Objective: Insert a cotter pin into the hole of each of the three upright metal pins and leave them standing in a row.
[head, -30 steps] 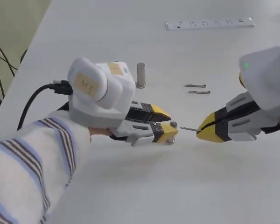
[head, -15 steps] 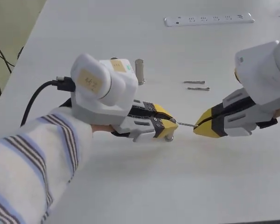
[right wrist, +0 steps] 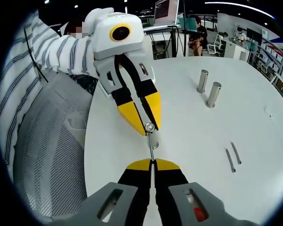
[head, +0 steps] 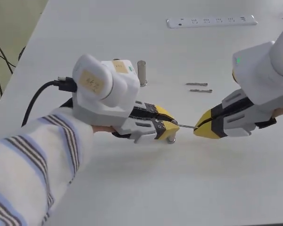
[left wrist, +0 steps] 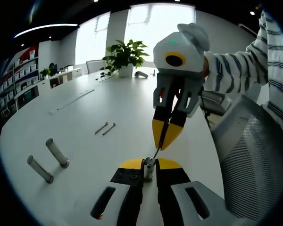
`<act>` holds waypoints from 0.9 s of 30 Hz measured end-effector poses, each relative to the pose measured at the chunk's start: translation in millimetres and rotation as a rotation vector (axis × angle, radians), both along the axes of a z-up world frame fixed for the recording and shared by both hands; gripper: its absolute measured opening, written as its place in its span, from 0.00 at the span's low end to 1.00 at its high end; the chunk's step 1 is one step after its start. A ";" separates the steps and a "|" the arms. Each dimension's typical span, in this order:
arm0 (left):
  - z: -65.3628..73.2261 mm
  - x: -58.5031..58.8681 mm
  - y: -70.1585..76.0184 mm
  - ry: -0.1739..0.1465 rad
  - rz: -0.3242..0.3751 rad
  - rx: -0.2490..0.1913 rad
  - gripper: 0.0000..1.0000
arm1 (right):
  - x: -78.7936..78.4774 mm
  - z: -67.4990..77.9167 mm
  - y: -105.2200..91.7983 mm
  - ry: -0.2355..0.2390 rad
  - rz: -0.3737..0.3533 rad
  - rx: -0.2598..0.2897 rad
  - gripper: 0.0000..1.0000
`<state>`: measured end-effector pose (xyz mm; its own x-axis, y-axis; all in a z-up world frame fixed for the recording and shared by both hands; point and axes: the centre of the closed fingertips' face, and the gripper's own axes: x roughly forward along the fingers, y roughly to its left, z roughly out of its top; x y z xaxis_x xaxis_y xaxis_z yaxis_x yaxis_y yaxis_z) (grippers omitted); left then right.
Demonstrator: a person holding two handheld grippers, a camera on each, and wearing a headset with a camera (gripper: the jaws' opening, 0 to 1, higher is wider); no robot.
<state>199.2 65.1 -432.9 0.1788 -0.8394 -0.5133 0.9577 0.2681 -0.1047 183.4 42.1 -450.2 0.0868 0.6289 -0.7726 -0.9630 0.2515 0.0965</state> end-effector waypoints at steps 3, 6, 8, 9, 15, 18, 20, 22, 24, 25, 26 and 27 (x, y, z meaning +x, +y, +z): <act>0.1 0.4 0.1 0.000 0.005 0.000 0.06 | 0.7 0.8 -0.1 -0.002 -0.006 0.000 0.00; 0.2 0.3 -0.6 -0.001 0.003 0.001 0.06 | -0.4 0.8 -0.6 -0.002 -0.003 -0.005 0.00; 0.2 0.6 -0.7 -0.001 0.002 0.003 0.06 | -0.8 -0.2 -0.8 0.000 -0.004 -0.008 0.00; 0.2 0.7 -0.6 0.000 0.003 0.005 0.06 | -0.7 -0.7 -0.8 0.000 -0.005 -0.009 0.00; 0.0 0.5 -0.2 -0.003 -0.002 0.017 0.06 | -1.3 -1.5 0.2 0.002 -0.002 -0.009 0.00; -0.2 0.7 0.2 -0.007 -0.002 0.022 0.06 | -0.9 -0.3 0.5 -0.001 -0.003 -0.008 0.00; -0.3 0.6 0.2 -0.007 -0.003 0.022 0.06 | -0.4 2.0 1.7 -0.003 -0.006 0.001 0.00; -0.4 0.9 0.1 -0.009 -0.002 0.023 0.06 | -0.7 4.7 4.0 -0.004 -0.003 0.009 0.00; -0.5 0.8 -0.3 -0.009 -0.003 0.023 0.06 | 0.6 3.4 4.6 -0.010 0.001 0.006 0.00; -0.6 0.8 -0.5 -0.010 -0.003 0.024 0.06 | 1.2 3.7 5.3 -0.012 0.001 0.007 0.00; -0.6 0.8 -0.6 -0.010 -0.004 0.024 0.06 | 1.5 4.0 6.0 -0.012 0.001 0.009 0.00; -0.6 0.9 -0.6 -0.011 -0.005 0.025 0.06 | 1.8 4.4 6.7 -0.012 0.000 0.011 0.00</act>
